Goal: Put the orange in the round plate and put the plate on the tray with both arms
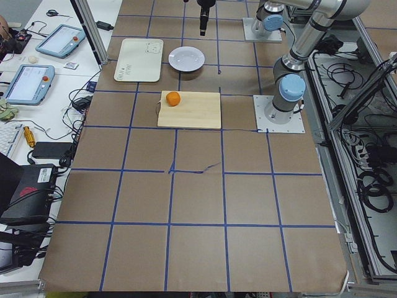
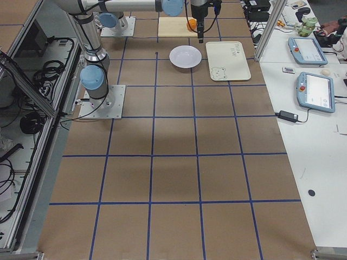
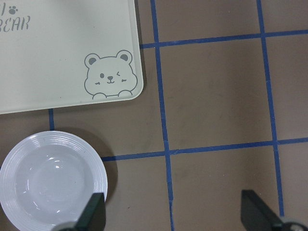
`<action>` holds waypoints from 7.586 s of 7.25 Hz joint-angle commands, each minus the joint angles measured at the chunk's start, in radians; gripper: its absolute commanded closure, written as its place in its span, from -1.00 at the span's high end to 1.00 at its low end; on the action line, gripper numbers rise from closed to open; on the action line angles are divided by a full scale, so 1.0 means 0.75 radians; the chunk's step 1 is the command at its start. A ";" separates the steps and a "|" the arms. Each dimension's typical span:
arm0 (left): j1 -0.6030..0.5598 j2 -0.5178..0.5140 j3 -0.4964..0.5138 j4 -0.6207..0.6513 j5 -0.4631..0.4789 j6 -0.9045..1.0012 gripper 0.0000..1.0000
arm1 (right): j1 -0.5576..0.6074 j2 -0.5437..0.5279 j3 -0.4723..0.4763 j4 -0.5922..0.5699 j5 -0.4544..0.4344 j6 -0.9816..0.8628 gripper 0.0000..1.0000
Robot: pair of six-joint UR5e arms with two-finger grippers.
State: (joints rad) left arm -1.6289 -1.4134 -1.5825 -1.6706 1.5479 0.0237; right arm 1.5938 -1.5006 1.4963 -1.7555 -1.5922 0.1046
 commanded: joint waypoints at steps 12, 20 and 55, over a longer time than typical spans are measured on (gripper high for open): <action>0.000 0.007 -0.001 -0.010 0.006 -0.001 1.00 | 0.000 -0.020 0.005 0.021 0.000 0.002 1.00; 0.063 -0.497 0.005 0.424 0.139 0.095 1.00 | 0.000 -0.020 0.005 0.013 -0.012 -0.006 1.00; -0.140 -0.483 0.259 0.040 -0.066 -0.323 1.00 | 0.000 -0.014 0.007 0.023 0.000 -0.002 1.00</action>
State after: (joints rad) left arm -1.7704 -1.8400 -1.4369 -1.5297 1.4924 -0.3175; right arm 1.5938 -1.5132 1.5017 -1.7390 -1.5978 0.1050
